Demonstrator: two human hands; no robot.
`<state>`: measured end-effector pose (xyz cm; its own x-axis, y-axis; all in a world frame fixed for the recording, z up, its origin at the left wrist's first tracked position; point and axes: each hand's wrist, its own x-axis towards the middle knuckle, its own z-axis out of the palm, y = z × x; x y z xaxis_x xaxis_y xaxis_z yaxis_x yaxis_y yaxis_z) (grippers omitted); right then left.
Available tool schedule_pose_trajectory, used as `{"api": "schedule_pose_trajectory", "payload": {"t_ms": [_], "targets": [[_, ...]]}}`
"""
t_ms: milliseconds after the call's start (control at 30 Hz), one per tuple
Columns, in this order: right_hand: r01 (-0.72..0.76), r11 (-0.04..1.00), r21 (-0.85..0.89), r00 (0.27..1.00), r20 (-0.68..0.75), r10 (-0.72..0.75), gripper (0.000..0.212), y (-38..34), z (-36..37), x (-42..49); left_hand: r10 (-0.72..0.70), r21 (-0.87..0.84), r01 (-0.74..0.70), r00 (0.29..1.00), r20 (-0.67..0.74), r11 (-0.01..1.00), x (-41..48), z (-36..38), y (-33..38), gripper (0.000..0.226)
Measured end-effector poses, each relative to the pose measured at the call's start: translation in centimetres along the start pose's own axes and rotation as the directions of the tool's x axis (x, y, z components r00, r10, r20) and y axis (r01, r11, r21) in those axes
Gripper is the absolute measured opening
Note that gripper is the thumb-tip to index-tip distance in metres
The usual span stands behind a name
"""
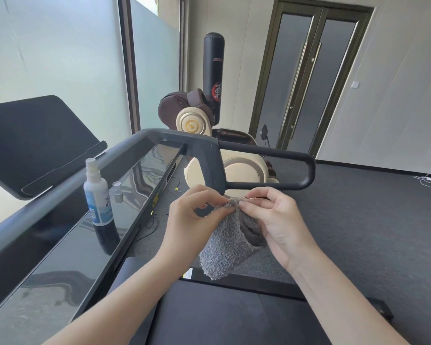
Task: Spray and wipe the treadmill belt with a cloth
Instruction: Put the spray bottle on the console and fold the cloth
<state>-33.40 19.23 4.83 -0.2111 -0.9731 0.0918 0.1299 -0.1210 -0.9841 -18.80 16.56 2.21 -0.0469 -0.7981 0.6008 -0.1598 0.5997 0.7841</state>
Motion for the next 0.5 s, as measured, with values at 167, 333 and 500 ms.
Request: {"api": "schedule_pose_trajectory", "payload": {"t_ms": [167,333,500], "targets": [[0.032,0.999,0.002,0.998,-0.048,-0.032,0.016,0.03,0.05,-0.05,-0.003,-0.021,0.003,1.0,0.009,1.0,0.01,-0.2,-0.24,0.015],[0.166,0.975,-0.148,0.981,-0.079,-0.179,0.018,0.13,-0.1,0.22,-0.037,-0.045,0.043,0.992,0.121,0.998,0.02,-0.32,0.14,0.014],[0.221,0.943,-0.249,0.975,0.078,-0.208,0.009,0.32,0.17,-0.02,-0.041,0.005,0.041,0.994,0.105,0.999,0.27,-0.08,-0.17,0.011]]}}
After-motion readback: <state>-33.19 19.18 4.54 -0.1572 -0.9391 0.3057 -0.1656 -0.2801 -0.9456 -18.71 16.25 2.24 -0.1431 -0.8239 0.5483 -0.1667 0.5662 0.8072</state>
